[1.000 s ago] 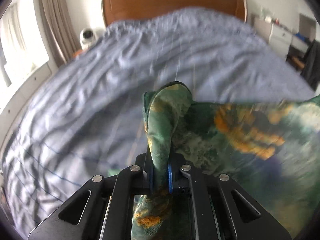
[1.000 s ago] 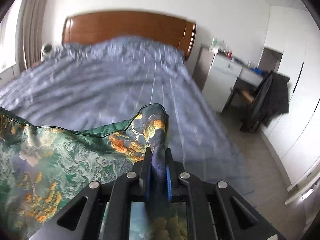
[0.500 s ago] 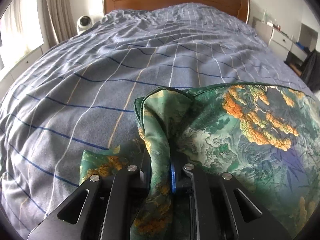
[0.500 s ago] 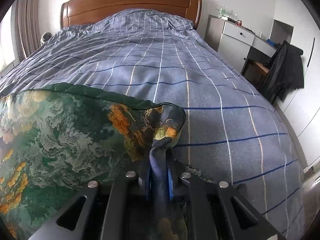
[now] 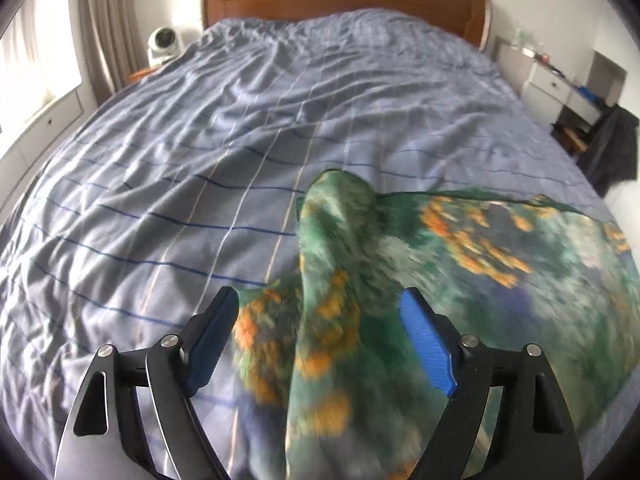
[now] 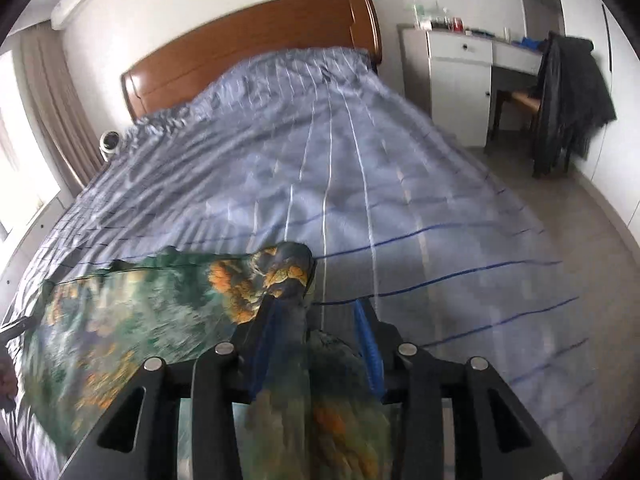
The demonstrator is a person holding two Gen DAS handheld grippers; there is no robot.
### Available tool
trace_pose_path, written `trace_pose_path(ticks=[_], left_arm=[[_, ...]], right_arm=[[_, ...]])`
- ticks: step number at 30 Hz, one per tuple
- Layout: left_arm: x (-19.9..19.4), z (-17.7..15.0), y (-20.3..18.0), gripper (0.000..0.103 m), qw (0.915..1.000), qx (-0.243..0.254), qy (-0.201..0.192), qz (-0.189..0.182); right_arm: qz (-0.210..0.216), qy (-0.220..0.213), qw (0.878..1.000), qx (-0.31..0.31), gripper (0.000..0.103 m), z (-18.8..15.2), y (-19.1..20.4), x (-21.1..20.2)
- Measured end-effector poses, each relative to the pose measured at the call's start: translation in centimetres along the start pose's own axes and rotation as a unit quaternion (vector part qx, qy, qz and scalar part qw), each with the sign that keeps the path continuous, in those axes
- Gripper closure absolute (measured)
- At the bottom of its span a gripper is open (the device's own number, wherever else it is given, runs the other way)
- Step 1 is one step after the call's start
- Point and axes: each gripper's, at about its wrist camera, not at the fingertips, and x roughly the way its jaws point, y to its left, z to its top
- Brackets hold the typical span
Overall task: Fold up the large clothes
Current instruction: 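Fold the hem up over the collar with both tools and release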
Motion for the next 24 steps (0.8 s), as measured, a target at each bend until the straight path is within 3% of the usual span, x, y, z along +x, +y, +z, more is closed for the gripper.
trace_pose_path(ticks=[2,5,8,10,12,16,19,24], left_arm=[[-2.1,-0.8,-0.8,0.019,0.9998,0.011,-0.009,-0.017],[-4.9,-2.5,-2.5,0.014,0.9984,0.018,-0.026,-0.048],[-6.1,-3.8,-4.5,0.014,0.9966,0.027,-0.026,-0.073],[-6.0,-4.4,-6.4,0.014,0.9957,0.043,-0.011,-0.081],[-6.1,-4.9,-8.2,0.014,0.9948,0.067,0.002,-0.077],[-6.5,-5.5,-11.2,0.014,0.9892,0.114,0.007,-0.093],[-5.7,-4.7,-13.9,0.014,0.9851,0.140,0.015,-0.099],[-3.9,-1.3,-18.3,0.014,0.9815,0.157,0.002,-0.110]], right_arm=[[0.016,-0.003,0.999,-0.033,0.063,-0.5,1.2,-2.5],[0.100,0.005,0.990,-0.095,0.063,-3.4,4.5,-6.3],[0.156,0.027,0.981,-0.116,0.063,-7.0,6.7,-7.3],[0.149,0.054,0.981,-0.114,0.063,-9.1,6.9,-5.6],[0.096,0.085,0.986,-0.107,0.064,-11.0,5.8,-2.8],[0.078,0.047,0.993,-0.074,0.064,-11.6,4.5,-3.6],[0.043,0.028,0.994,-0.092,0.063,-11.9,5.8,-5.3],[0.050,-0.001,0.994,-0.101,0.048,-12.5,7.9,-8.8]])
